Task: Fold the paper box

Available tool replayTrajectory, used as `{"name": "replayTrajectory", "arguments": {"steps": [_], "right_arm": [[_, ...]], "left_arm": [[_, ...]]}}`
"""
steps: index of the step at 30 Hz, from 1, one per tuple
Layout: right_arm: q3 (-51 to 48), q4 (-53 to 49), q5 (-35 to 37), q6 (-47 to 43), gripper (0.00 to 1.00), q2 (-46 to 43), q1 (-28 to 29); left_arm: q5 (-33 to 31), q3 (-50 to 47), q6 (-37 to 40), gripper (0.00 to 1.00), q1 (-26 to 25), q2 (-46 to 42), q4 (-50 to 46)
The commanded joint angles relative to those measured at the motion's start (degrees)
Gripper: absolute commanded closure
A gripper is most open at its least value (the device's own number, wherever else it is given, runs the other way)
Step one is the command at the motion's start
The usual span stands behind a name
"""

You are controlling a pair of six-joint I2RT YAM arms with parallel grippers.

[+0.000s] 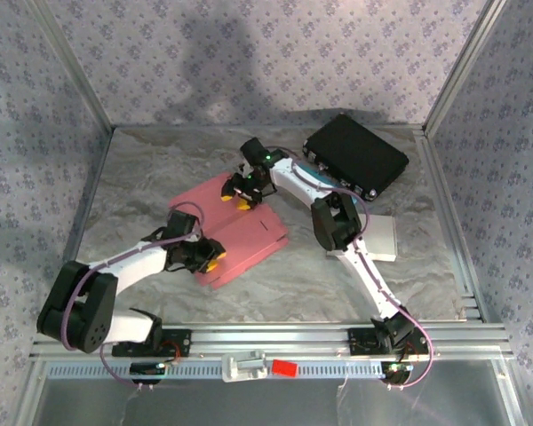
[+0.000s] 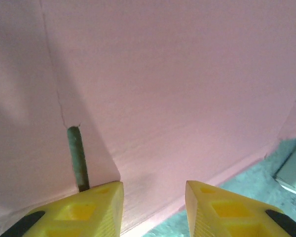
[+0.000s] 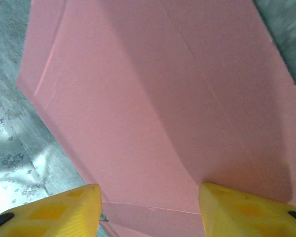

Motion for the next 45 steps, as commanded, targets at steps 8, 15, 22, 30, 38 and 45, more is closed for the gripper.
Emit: {"name": "replayTrajectory", "arguments": {"steps": [8, 15, 22, 30, 38, 45], "right_arm": [[-28.0, 9.6, 9.4, -3.8, 0.43, -31.5, -2.9], [-62.7, 23.8, 13.0, 7.5, 0.43, -54.6, -3.5], [-81.7, 35.0, 14.7, 16.3, 0.43, -63.6, -4.8], [-80.1, 34.9, 8.8, 13.7, 0.43, -53.7, -10.5], [-82.5, 38.9, 8.3, 18.9, 0.43, -52.5, -8.6], [-82.5, 40.7, 7.1, 22.3, 0.43, -50.0, -8.3]], "left_arm": [[-1.4, 13.5, 5.1, 0.60, 5.3, -5.3, -14.9], [-5.7, 23.7, 20.7, 0.59, 12.5, 4.1, -24.0], [-4.2, 26.5, 24.4, 0.60, 14.9, 12.4, -22.4], [-7.6, 25.4, 28.4, 0.60, 12.6, 16.1, -22.6], [-11.4, 25.5, 30.9, 0.60, 10.4, 17.9, -23.6], [-12.4, 24.5, 32.7, 0.61, 10.0, 19.7, -23.8]]}}
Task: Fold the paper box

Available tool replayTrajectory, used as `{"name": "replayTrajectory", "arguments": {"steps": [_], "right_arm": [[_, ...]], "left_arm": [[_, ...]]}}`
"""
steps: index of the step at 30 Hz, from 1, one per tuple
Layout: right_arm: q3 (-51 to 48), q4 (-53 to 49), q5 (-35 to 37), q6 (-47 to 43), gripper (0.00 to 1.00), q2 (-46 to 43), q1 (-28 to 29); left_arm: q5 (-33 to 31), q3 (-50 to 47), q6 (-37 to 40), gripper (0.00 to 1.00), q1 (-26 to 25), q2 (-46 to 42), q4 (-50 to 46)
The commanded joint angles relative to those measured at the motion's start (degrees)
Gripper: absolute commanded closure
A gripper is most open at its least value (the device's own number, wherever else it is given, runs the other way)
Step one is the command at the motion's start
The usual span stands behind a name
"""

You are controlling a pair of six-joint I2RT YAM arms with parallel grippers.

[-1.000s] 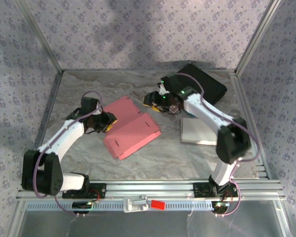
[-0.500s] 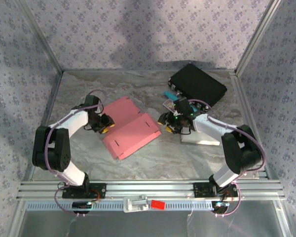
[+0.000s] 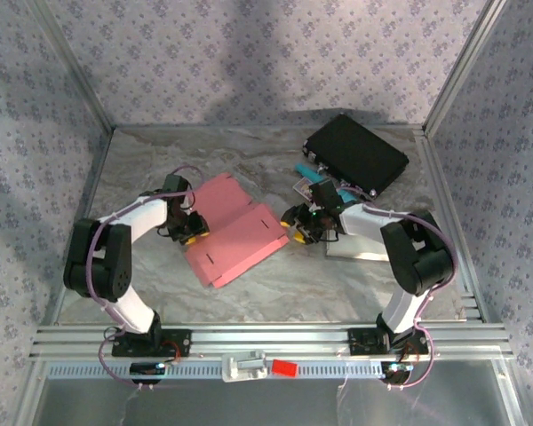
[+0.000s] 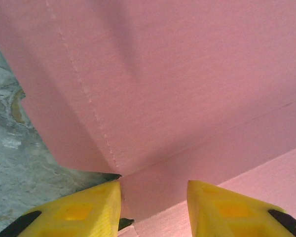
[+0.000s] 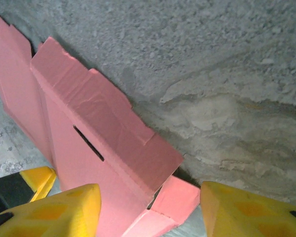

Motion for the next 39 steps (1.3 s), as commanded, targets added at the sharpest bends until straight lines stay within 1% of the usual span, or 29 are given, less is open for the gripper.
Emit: {"name": "replayTrajectory", "arguments": {"steps": [1, 3, 10, 13, 19, 26, 32, 34, 39], "right_arm": [[-1.2, 1.2, -0.7, 3.0, 0.43, -0.1, 0.4], [-2.5, 3.4, -0.4, 4.5, 0.43, -1.0, 0.8], [-3.4, 9.1, -1.0, 9.9, 0.45, 0.5, 2.1], [-3.6, 11.3, -1.1, 11.2, 0.48, 1.3, 2.0], [-3.3, 13.2, -1.2, 12.3, 0.57, 2.5, 2.3], [-3.8, 13.4, 0.2, 11.1, 0.62, 3.1, 2.7], [-5.1, 18.2, 1.2, 11.6, 0.72, 4.5, 2.7], [-4.9, 18.5, 1.8, 11.5, 0.75, 4.1, 2.9], [-4.8, 17.9, 3.5, 12.0, 0.89, 3.1, 3.2]], "left_arm": [[-1.7, -0.3, 2.2, 0.60, -0.4, 1.0, -2.0], [-1.8, -0.2, 2.3, 0.60, -0.6, 1.2, -1.9], [-2.0, -0.2, 2.1, 0.60, -1.3, 1.4, -1.6], [-2.1, -0.2, 2.0, 0.61, -1.4, 1.5, -1.6], [-2.0, -0.1, 2.0, 0.61, -1.5, 1.5, -1.5], [-2.0, 0.4, 2.2, 0.61, -1.6, 1.7, -1.9], [-1.9, 0.2, 2.5, 0.61, -1.6, 1.7, -2.0], [-2.0, 0.3, 2.6, 0.61, -1.6, 1.6, -2.1], [-2.1, 0.5, 2.6, 0.61, -1.6, 1.0, -2.0]]}}
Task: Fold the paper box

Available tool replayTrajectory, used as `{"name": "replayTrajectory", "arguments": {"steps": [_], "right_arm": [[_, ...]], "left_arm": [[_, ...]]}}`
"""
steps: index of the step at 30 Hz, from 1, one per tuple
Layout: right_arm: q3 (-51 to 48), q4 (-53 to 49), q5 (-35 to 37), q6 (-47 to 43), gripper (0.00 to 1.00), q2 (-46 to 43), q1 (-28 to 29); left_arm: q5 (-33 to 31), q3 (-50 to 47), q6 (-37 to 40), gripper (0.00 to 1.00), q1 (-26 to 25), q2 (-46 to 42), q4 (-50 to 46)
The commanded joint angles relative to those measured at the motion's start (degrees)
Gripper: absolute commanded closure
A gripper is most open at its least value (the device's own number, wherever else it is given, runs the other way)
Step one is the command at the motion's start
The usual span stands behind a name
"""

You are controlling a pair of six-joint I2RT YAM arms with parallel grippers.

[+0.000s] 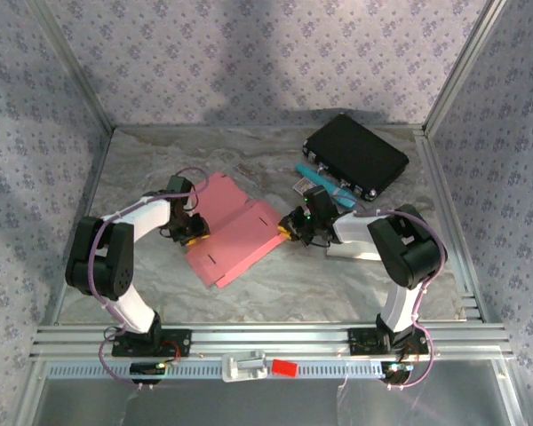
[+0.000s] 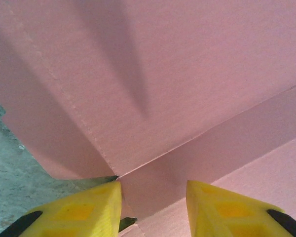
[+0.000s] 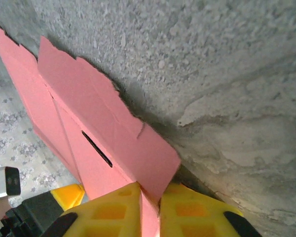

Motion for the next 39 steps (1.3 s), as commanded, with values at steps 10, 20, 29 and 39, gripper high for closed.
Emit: {"name": "replayTrajectory", "arguments": {"steps": [10, 20, 29, 39], "right_arm": [[7.7, -15.5, 5.7, 4.6, 1.00, -6.1, 1.6], [20.3, -34.2, 3.4, 7.6, 1.00, -6.8, -1.4], [28.9, -42.0, 0.6, 9.2, 1.00, -6.2, -3.8], [30.0, -45.8, -0.9, 9.3, 1.00, -7.5, -4.7]], "left_arm": [[-12.5, 4.7, 5.1, 0.54, -8.7, -16.6, -4.1], [-21.5, -9.7, 23.0, 0.42, -31.2, -43.2, 2.3], [-35.1, -14.2, 33.0, 0.15, -44.4, -44.7, 2.6], [-53.3, -10.7, 37.0, 0.13, -43.2, -32.8, 8.6]]}}
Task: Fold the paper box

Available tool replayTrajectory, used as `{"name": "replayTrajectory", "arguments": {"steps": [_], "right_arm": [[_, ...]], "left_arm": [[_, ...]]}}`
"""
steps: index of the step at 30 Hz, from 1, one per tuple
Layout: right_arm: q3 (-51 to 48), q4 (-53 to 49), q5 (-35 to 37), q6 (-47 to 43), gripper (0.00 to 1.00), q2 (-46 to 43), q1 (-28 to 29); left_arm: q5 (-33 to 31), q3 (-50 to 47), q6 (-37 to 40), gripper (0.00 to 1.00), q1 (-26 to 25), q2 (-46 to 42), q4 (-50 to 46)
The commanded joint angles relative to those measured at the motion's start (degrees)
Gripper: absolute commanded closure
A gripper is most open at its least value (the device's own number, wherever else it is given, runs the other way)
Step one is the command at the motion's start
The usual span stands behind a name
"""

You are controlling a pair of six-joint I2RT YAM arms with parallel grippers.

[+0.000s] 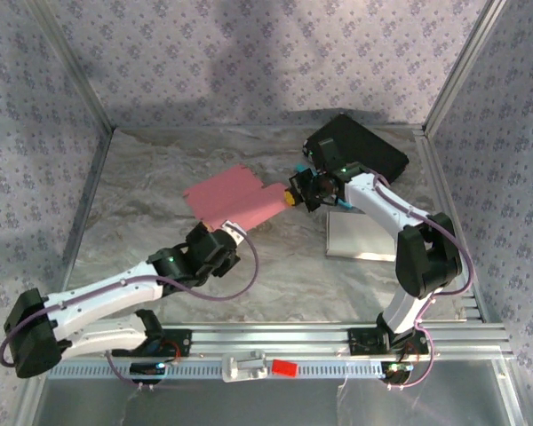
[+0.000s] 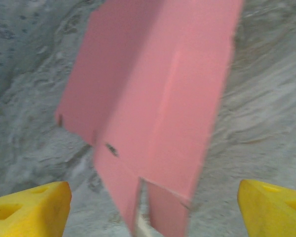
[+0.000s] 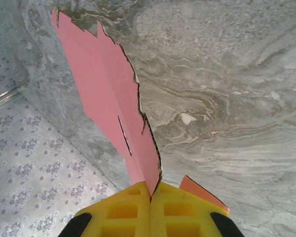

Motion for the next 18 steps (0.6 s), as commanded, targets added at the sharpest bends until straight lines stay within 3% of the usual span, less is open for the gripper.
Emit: {"name": "replayTrajectory", "arguments": {"steps": [1, 7, 10, 15, 17, 18], "right_arm": [[1.4, -3.7, -1.0, 0.9, 1.00, -1.7, -0.7], [2.4, -4.7, -1.6, 1.0, 1.00, -2.3, -1.1], [2.9, -5.2, -1.9, 1.1, 1.00, -2.1, -1.3], [5.5, -5.3, -2.3, 0.2, 1.00, -2.1, -1.9], [7.5, -6.7, -1.8, -1.2, 1.00, -2.4, -2.4], [8.6, -7.2, -0.7, -2.5, 0.93, -3.3, -2.6]], "left_arm": [[-6.3, 3.1, 2.4, 0.14, 1.0, 2.1, 3.0], [-3.6, 2.8, 5.6, 0.28, 1.1, 3.3, 4.4], [-0.2, 4.0, 8.4, 0.47, 1.1, 2.9, 4.1], [4.7, 7.4, 11.1, 0.95, 1.3, 3.3, 1.6], [5.9, 8.8, 11.0, 1.00, 1.5, 3.1, 0.3], [6.4, 9.7, 10.5, 1.00, 1.8, 2.9, -0.4]]}}
